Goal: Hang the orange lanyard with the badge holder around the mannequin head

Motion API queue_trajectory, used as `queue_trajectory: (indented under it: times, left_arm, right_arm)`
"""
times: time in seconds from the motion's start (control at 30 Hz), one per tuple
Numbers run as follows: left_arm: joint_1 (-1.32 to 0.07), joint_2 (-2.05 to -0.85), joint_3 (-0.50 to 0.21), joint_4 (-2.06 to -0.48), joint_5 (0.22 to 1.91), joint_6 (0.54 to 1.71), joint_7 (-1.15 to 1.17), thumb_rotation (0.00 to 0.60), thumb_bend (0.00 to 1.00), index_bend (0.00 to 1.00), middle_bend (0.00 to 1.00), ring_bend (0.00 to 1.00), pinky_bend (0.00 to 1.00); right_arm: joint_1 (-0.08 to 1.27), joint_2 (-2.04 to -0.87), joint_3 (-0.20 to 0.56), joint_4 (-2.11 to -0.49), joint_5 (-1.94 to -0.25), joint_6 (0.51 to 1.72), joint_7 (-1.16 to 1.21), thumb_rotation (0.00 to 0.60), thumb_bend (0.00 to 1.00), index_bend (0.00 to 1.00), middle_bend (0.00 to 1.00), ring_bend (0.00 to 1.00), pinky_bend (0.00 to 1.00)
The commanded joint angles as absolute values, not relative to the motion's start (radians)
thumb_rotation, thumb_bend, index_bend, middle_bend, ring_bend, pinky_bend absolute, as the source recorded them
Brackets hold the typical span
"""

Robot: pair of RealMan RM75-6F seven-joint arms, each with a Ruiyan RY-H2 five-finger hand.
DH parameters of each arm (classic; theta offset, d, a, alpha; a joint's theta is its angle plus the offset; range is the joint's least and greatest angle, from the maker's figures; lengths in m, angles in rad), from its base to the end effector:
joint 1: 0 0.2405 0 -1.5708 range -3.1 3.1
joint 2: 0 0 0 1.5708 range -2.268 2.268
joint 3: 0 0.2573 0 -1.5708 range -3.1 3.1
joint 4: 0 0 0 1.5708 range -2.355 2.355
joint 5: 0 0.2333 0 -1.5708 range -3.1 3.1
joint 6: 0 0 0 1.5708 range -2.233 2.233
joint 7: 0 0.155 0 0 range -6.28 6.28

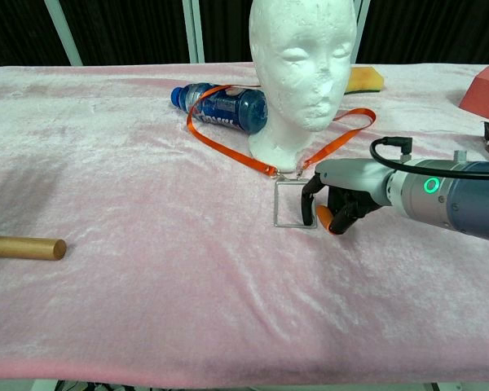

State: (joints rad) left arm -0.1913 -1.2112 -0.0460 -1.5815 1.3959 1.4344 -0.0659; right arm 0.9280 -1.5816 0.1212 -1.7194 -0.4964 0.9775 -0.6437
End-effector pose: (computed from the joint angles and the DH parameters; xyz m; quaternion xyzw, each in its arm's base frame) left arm -0.3130 0.2264 0.1079 -0.5696 -0.4347 -0.4218 0.5557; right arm -0.1098 -0.3152 -0.0863 0.7516 -0.4926 0.2401 0.3672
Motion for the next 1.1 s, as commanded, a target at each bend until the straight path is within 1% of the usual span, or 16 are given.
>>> queue_trajectory:
  times: [0.03, 0.5, 0.53, 0.57, 0.63, 0.67, 0.73, 0.77, 0.8, 0.97, 1.03, 1.1]
  left_arm:
    - [-0.19, -1.21, -0.047, -1.583, 1.397, 1.434, -0.066, 0.6, 0.15, 0.2, 0.12, 0.0, 0.01]
    - [-0.182, -1.209, -0.057, -1.587, 1.398, 1.432, -0.062, 0.6, 0.15, 0.2, 0.12, 0.0, 0.01]
    - [-0.182, -1.21, -0.058, -1.587, 1.394, 1.43, -0.059, 0.6, 0.15, 0.2, 0.12, 0.0, 0.01]
    - [-0.182, -1.211, -0.06, -1.587, 1.391, 1.429, -0.055, 0.6, 0.15, 0.2, 0.12, 0.0, 0.01]
    - [-0.182, -1.213, -0.062, -1.587, 1.388, 1.427, -0.048, 0.6, 0.15, 0.2, 0.12, 0.0, 0.01]
    - [-0.182, -1.215, -0.062, -1.587, 1.389, 1.427, -0.044, 0.6, 0.15, 0.2, 0.12, 0.0, 0.01]
    - [-0.182, -1.217, -0.061, -1.588, 1.393, 1.426, -0.041, 0.6, 0.15, 0.2, 0.12, 0.0, 0.01]
    - [-0.182, -1.219, -0.06, -1.589, 1.393, 1.425, -0.039, 0.6, 0.15, 0.2, 0.12, 0.0, 0.01]
    - [-0.182, -1.22, -0.06, -1.588, 1.394, 1.424, -0.036, 0.6, 0.15, 0.2, 0.12, 0.0, 0.01]
    - [-0.182, -1.225, -0.062, -1.588, 1.391, 1.419, -0.023, 0.6, 0.15, 0.2, 0.11, 0.0, 0.01]
    - [-0.181, -1.226, -0.062, -1.588, 1.394, 1.421, -0.019, 0.6, 0.15, 0.2, 0.11, 0.0, 0.01]
    - [-0.18, -1.226, -0.061, -1.59, 1.401, 1.425, -0.019, 0.6, 0.15, 0.2, 0.11, 0.0, 0.01]
  right_arm:
    - [0.927, -1.575, 0.113, -1.726, -0.498, 0.974, -0.645, 0.6, 0.72, 0.5, 0.95, 0.92, 0.97]
    - [0.906, -1.507, 0.067, -1.809, -0.524, 0.998, -0.643, 0.6, 0.72, 0.51, 0.95, 0.92, 0.97]
    - [0.903, -1.501, 0.064, -1.815, -0.527, 1.0, -0.641, 0.6, 0.72, 0.49, 0.95, 0.92, 0.97]
    - [0.899, -1.495, 0.064, -1.821, -0.529, 1.003, -0.635, 0.6, 0.71, 0.45, 0.95, 0.92, 0.97]
    - [0.891, -1.483, 0.07, -1.831, -0.537, 1.003, -0.614, 0.6, 0.66, 0.32, 0.95, 0.92, 0.97]
    - [0.888, -1.475, 0.074, -1.836, -0.542, 0.997, -0.602, 0.6, 0.62, 0.23, 0.94, 0.92, 0.97]
    - [0.883, -1.456, 0.088, -1.844, -0.547, 0.978, -0.569, 0.6, 0.54, 0.11, 0.94, 0.92, 0.97]
    - [0.88, -1.446, 0.095, -1.847, -0.549, 0.969, -0.552, 0.6, 0.51, 0.08, 0.94, 0.92, 0.97]
    - [0.877, -1.435, 0.103, -1.848, -0.552, 0.959, -0.535, 0.6, 0.49, 0.07, 0.94, 0.92, 0.97]
    - [0.844, -1.358, 0.132, -1.86, -0.583, 0.936, -0.445, 0.6, 0.43, 0.07, 0.9, 0.89, 0.95]
    - [0.825, -1.315, 0.132, -1.866, -0.597, 0.945, -0.423, 0.6, 0.4, 0.08, 0.86, 0.86, 0.93]
    - [0.805, -1.27, 0.124, -1.871, -0.607, 0.957, -0.412, 0.6, 0.36, 0.09, 0.75, 0.79, 0.89]
